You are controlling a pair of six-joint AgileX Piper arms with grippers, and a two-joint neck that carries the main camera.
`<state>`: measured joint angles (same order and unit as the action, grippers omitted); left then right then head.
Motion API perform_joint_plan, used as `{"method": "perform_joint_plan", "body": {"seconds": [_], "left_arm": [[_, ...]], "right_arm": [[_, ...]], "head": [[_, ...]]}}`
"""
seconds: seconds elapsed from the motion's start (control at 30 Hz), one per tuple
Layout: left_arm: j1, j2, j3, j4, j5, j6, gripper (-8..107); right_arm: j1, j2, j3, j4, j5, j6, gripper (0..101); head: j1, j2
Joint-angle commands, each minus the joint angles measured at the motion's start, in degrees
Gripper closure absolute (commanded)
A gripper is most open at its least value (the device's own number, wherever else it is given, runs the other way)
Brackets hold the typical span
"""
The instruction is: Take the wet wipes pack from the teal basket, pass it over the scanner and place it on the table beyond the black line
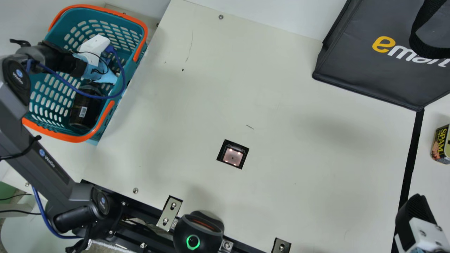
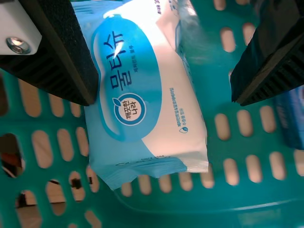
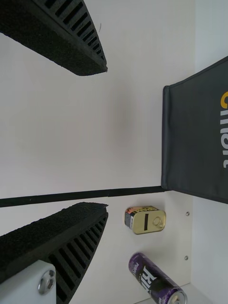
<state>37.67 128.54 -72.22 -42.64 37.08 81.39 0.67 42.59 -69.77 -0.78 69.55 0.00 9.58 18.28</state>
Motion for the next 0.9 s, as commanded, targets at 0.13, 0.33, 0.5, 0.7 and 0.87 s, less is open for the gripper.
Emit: {"method": "perform_joint_plan", "body": {"seconds": [0.13,0.33,0.5,0.7,0.87], "left_arm": [[-0.13,0.46,-0.49,-1.56,-4.0,1.41,9],[0.14,-0.1,-0.58,0.05,-2.59,-1.57,9],[0.38,-1.59,-0.73,2.78,0.74,-7.07,9],[0.59,-2.66,-1.96,5.55,4.38,-13.28,9],[0.41,-3.18,-2.61,7.31,6.13,-15.11,9]], "right_arm": [[0.0,0.0,0.0,0.0,0.0,0.0,6],[0.0,0.0,0.0,0.0,0.0,0.0,6],[0.0,0.0,0.0,0.0,-0.06,0.0,6],[0.0,0.0,0.0,0.0,-0.06,0.0,6],[0.0,0.0,0.0,0.0,-0.06,0.0,6]], "head": [[-1.66,0.14],[-1.66,0.14],[-1.66,0.14],[-1.66,0.14],[-1.66,0.14]]}}
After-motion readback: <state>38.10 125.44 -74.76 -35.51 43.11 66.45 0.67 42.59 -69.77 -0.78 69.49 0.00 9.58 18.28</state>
